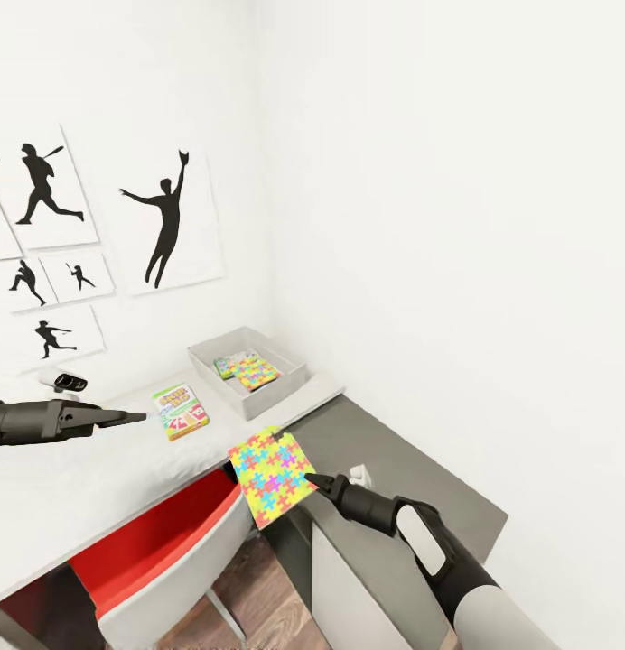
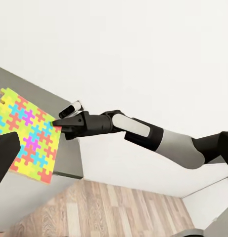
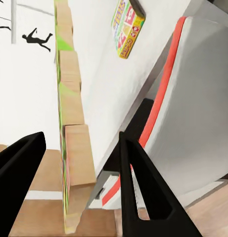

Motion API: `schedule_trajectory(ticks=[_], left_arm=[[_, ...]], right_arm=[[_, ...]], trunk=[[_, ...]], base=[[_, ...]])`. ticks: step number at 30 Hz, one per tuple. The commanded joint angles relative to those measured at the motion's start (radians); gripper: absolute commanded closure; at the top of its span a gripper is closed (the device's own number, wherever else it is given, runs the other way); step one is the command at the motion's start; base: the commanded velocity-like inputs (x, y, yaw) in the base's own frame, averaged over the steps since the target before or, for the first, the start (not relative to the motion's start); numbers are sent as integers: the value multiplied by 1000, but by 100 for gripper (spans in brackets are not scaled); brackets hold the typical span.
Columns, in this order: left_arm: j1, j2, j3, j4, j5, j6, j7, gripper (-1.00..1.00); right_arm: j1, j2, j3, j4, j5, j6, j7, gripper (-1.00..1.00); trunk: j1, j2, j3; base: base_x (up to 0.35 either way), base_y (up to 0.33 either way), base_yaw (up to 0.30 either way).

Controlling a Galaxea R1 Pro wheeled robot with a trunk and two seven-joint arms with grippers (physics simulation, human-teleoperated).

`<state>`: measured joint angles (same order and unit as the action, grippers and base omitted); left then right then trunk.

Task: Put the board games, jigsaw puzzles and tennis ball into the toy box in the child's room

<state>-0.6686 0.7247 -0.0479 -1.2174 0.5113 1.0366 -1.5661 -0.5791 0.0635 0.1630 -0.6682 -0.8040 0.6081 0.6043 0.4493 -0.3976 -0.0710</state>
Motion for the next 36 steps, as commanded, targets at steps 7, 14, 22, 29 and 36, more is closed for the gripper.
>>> schedule_trajectory(ticks=[7, 14, 22, 29, 36], left_arm=[[-2, 1, 0, 19, 1, 11, -5, -100], [-2, 1, 3, 27, 0, 11, -5, -100], [-2, 1, 3, 28, 0, 11, -5, -100], [-2, 4, 3, 30, 1, 11, -5, -100], [-1, 6, 3, 33, 1, 11, -5, -100]], right_arm=[[-1, 0, 0, -1, -7, 7, 0, 100], [0, -1, -8, -1, -9, 6, 4, 100], [1, -2, -11, 0, -8, 5, 4, 100], [2, -3, -11, -6, -7, 6, 6, 100], [2, -4, -1, -231, -4, 47, -46, 100]], trunk=[[1, -2, -2], [1, -2, -2], [1, -2, -2], [1, -2, -2], [1, -2, -2]], base=[[0, 55, 289], [102, 146, 182], [229, 178, 12], [62, 41, 0], [15, 142, 0]])
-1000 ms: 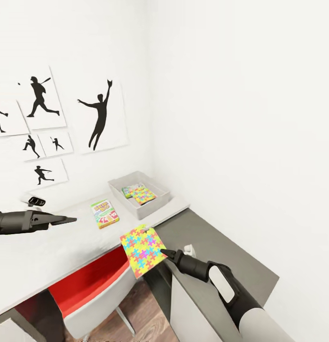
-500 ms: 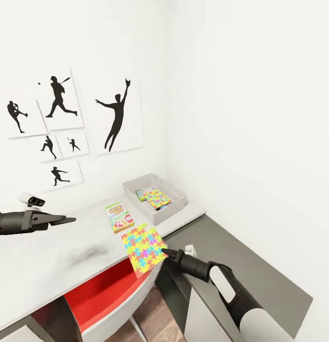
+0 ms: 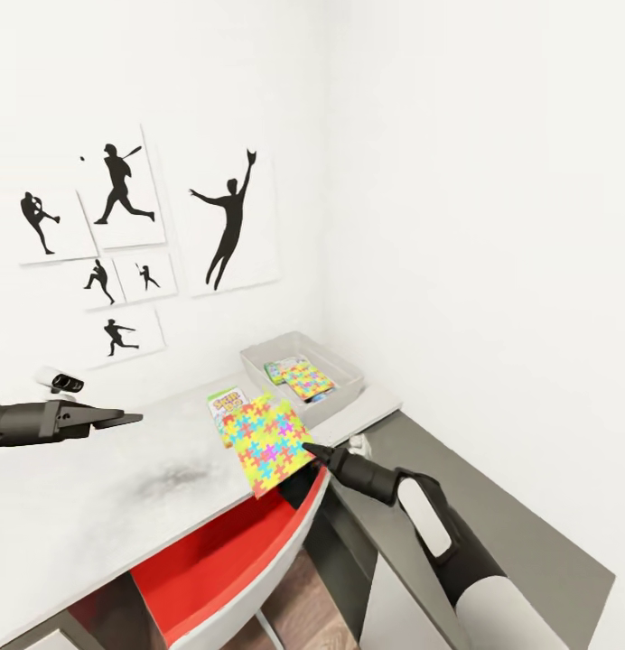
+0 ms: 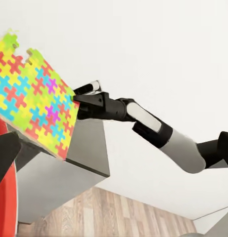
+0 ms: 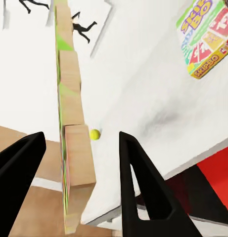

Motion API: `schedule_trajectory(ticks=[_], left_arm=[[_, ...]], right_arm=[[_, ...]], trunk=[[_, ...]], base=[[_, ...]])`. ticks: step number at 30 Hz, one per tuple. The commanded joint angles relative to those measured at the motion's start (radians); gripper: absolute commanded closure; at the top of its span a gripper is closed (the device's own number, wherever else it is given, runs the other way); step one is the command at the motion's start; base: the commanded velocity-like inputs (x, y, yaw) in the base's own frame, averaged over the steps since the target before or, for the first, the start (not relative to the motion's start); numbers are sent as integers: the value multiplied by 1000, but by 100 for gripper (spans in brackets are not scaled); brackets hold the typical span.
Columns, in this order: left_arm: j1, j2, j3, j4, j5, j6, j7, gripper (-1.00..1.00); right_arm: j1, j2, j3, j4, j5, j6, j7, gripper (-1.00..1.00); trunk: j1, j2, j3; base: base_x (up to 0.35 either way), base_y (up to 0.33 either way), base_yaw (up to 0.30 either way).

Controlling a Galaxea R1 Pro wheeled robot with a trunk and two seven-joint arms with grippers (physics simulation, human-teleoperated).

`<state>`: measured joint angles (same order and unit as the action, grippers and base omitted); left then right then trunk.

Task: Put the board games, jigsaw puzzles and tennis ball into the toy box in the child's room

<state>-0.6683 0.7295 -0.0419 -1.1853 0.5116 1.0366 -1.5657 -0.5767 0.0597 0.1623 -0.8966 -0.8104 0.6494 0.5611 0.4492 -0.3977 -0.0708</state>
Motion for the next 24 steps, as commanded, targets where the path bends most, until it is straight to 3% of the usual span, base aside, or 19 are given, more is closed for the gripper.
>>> schedule_trajectory(ticks=[1, 7, 14, 24], left_arm=[[-1, 1, -3, 1, 0, 11, -5, -100], [-2, 1, -3, 1, -1, 11, -5, -100], [-1, -5, -5, 1, -3, 11, -5, -100], [0, -5, -6, 1, -2, 11, -5, -100]], right_arm=[[-1, 0, -2, -54, 2, 34, -31, 100], [13, 0, -28, -243, -11, 194, -163, 100], [20, -1, -109, -305, -13, 223, -182, 100], [33, 0, -114, -306, -12, 216, -184, 100]], trunk=[[1, -2, -3], [1, -2, -3], [1, -2, -3], [1, -2, -3]], base=[[67, 223, 0], [91, 221, 0], [102, 159, 0], [20, 12, 0]])
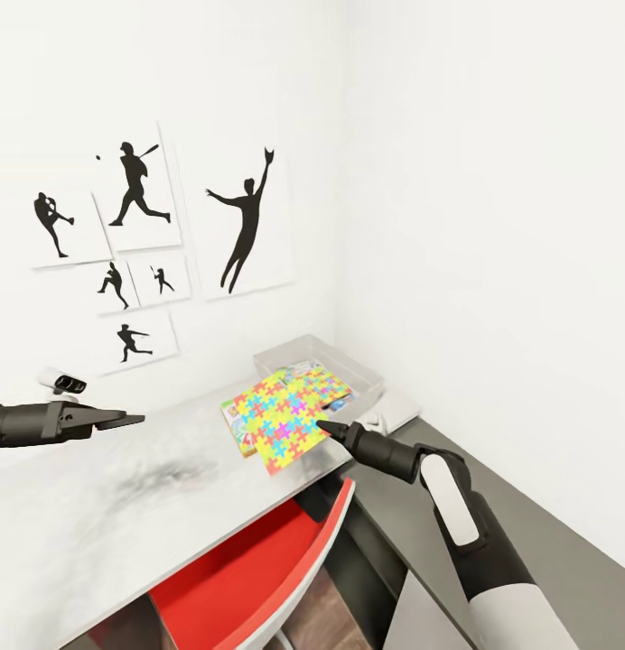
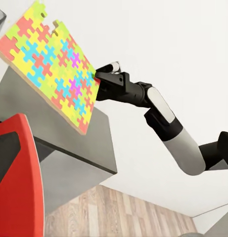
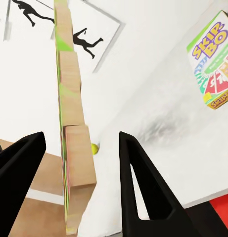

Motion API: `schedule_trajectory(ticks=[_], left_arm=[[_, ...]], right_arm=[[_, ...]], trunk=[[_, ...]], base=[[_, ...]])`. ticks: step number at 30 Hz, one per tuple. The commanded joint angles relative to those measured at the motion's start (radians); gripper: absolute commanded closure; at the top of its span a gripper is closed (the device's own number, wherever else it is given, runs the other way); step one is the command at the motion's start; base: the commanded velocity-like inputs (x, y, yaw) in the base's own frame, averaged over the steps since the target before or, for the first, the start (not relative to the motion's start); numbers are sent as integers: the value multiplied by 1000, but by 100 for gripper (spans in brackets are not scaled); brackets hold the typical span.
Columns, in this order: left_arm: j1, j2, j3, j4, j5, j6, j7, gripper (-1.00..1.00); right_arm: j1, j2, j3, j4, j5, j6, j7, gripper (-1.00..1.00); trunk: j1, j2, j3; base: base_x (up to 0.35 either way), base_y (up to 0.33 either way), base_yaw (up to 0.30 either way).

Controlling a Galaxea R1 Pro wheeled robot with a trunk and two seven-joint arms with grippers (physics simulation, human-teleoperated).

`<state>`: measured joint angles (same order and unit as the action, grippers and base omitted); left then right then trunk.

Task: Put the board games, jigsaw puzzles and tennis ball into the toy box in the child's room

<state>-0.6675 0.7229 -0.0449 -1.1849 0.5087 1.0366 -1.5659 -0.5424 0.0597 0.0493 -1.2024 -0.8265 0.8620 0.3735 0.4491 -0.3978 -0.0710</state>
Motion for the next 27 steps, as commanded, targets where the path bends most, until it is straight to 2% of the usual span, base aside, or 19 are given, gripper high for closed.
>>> schedule_trajectory(ticks=[1, 9, 19, 27], left_arm=[[-1, 1, -3, 1, 1, 11, -5, -100], [-1, 0, -4, 0, -1, 11, -5, -100], [-1, -1, -4, 0, -1, 11, -5, -100], [-1, -2, -6, 0, -2, 11, -5, -100]], right_arm=[[-1, 1, -1, 0, 4, 3, 4, 100], [-1, 0, -4, 1, 4, 0, 2, 100], [2, -1, -15, 1, 4, 0, 5, 100], [2, 0, -15, 1, 4, 0, 3, 100]], trunk=[[1, -2, -2], [1, -2, -3], [1, -2, -3], [1, -2, -3]], base=[[132, 89, 0], [217, 80, -17], [31, 2, -28], [189, 0, 0]])
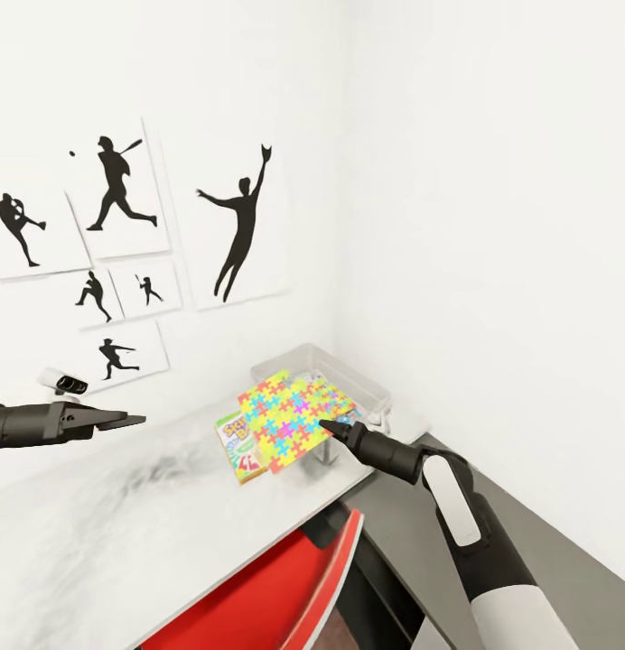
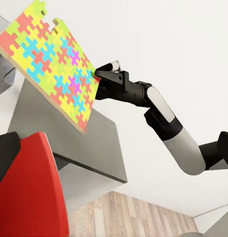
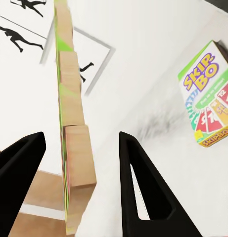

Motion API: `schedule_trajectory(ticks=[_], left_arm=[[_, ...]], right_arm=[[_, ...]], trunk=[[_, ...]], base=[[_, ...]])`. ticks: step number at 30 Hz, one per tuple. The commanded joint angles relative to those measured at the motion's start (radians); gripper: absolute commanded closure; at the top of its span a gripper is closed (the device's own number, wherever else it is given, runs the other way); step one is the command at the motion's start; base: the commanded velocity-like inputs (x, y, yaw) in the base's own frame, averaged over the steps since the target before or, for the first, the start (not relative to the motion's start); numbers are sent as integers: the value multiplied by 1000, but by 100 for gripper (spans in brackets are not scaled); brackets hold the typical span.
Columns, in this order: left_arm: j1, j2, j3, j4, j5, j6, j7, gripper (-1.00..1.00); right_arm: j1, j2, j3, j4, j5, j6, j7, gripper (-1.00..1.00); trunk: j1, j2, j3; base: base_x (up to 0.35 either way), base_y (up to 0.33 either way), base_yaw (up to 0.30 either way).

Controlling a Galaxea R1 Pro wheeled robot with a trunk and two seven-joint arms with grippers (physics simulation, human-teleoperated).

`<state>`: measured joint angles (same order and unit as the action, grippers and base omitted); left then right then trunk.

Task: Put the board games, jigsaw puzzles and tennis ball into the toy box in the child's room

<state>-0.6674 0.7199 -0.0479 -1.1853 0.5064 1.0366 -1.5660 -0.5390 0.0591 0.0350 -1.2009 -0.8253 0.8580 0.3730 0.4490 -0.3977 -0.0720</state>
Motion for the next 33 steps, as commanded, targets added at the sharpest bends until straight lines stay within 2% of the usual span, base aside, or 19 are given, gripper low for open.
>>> schedule_trajectory(ticks=[1, 6, 33], left_arm=[[-1, 1, -3, 0, 1, 11, -5, -100], [-1, 1, -3, 1, 1, 11, -5, -100], [-1, 1, -4, 0, 0, 11, -5, -100]], right_arm=[[-1, 0, -1, 0, 3, 4, 4, 100], [2, 0, -1, 0, 3, 4, 4, 100], [4, -1, -3, 3, 3, 4, 4, 100]], trunk=[[1, -2, -2], [1, -2, -2], [1, -2, -2]], base=[[196, 0, 0], [178, 0, 0], [62, 33, 0]])
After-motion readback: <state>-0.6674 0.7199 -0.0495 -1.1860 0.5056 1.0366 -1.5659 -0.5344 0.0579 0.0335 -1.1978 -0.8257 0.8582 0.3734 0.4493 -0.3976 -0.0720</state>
